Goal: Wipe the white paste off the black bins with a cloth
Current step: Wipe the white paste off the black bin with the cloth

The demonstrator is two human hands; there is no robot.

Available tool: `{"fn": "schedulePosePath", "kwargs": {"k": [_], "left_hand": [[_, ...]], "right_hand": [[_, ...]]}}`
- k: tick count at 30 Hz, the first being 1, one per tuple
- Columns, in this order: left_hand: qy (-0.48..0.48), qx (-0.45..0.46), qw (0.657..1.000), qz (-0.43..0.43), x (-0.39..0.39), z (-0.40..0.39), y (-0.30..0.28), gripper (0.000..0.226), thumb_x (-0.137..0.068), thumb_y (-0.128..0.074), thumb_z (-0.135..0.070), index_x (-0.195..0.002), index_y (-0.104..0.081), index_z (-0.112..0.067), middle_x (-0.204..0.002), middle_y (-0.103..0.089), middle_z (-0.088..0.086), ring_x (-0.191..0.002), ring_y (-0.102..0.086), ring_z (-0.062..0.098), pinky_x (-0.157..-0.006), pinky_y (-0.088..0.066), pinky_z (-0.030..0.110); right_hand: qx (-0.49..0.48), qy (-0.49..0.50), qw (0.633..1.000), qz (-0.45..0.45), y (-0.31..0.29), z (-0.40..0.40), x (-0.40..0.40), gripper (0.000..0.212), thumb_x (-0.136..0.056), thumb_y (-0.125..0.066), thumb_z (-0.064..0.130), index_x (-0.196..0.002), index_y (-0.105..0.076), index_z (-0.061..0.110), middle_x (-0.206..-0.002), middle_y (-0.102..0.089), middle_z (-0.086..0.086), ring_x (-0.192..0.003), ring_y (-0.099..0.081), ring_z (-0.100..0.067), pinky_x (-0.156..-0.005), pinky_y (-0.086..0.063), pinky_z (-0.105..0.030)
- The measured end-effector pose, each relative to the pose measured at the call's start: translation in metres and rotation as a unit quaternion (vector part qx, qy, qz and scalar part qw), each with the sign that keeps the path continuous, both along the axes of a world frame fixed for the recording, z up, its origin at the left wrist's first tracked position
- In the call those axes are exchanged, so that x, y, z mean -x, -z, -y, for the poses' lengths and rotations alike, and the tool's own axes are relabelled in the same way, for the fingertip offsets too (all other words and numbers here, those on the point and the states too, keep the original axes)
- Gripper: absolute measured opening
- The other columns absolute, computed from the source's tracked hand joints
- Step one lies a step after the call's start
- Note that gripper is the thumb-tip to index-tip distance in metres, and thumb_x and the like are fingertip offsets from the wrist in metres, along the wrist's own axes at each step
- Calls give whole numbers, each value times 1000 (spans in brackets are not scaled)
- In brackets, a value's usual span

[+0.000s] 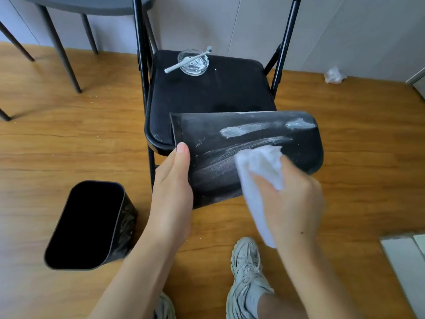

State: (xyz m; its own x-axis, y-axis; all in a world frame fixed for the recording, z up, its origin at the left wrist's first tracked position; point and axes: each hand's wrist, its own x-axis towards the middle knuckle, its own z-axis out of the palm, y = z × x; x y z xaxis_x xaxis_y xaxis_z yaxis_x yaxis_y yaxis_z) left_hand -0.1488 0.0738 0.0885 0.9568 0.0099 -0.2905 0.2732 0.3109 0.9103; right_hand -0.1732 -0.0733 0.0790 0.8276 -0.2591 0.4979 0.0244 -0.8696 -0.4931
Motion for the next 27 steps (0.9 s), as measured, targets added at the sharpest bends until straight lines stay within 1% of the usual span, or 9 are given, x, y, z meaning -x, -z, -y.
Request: {"fn": "schedulePosePath", "kwargs": {"k": [4, 7, 9, 11, 16, 19, 21, 24, 27], "left_hand": [[17, 15, 1000, -14, -2, -1, -2, 43, -106, -34, -36, -93, -75, -36, -101, -73, -23, -99, -66, -7, -90, -49, 21], [-3, -2, 1000, -13, -3, 1, -5, 33, -106, -37, -33, -93, -68, -34, -81, -70, -32, -81, -62, -19, -71, -47, 4], [-30, -30, 999, -19, -7, 0, -3, 28, -104, -40, -36, -107, -66, -27, -83, -67, -29, -84, -62, -16, -63, -44, 1], [-37, -63, 997, -27, -14, -2, -1, 34, -101, -43, -42, -121, -64, -23, -96, -63, -20, -100, -61, 1, -77, -48, 12], [-21, -56, 997, -48, -15, 1, -9, 50, -100, -43, -49, -57, -69, -49, -73, -70, -28, -85, -67, -3, -83, -54, 35], [-33, -73, 996, -37, -15, 2, -4, 49, -102, -41, -47, -64, -71, -39, -79, -73, -19, -86, -69, 5, -89, -55, 42], [-40, -77, 996, -32, -16, 1, -3, 50, -102, -40, -46, -64, -72, -38, -77, -73, -19, -77, -69, -1, -79, -54, 34], [-45, -100, 993, -31, -15, 1, -2, 52, -102, -40, -46, -59, -67, -35, -66, -68, -19, -64, -63, -5, -69, -47, 29], [-59, -100, 992, -41, -14, 2, -1, 50, -100, -43, -47, -58, -61, -28, -59, -61, -18, -62, -58, -2, -67, -44, 29]], "right_hand": [[-34, 61, 997, -15, 4, 20, -5, 28, -82, -60, 11, -59, -43, 7, -47, -43, -5, -44, -39, -25, -38, -31, -26], [-59, 75, 995, -14, 5, 22, -9, 26, -83, -67, 10, -65, -50, 1, -54, -53, -13, -53, -53, -33, -42, -44, -39], [-46, 73, 996, -1, 4, 23, -11, 28, -82, -67, 6, -62, -47, 2, -51, -50, -9, -49, -50, -30, -39, -41, -35], [-16, 52, 998, 17, 2, 23, -11, 36, -81, -67, 3, -58, -39, 9, -49, -41, -1, -43, -38, -20, -37, -29, -26], [6, 37, 999, 22, 0, 30, -9, 35, -78, -69, 21, -62, -39, 16, -62, -39, 7, -49, -37, -13, -40, -28, -23], [-66, 37, 997, 5, -7, 30, -12, 17, -82, -72, 23, -84, -57, 15, -66, -43, 21, -61, -40, -8, -51, -36, -10], [-125, 51, 991, 7, -14, 32, -16, 28, -86, -68, 25, -111, -59, 17, -79, -47, 29, -73, -45, 3, -59, -36, -3], [-118, 63, 991, 10, -25, 43, -25, 29, -92, -58, 21, -121, -55, 21, -91, -54, 25, -78, -46, 3, -62, -32, -15], [-49, 105, 991, -61, -25, 48, -28, 33, -95, -49, 21, -128, -49, 25, -116, -60, 8, -97, -53, -20, -68, -26, -25]]}}
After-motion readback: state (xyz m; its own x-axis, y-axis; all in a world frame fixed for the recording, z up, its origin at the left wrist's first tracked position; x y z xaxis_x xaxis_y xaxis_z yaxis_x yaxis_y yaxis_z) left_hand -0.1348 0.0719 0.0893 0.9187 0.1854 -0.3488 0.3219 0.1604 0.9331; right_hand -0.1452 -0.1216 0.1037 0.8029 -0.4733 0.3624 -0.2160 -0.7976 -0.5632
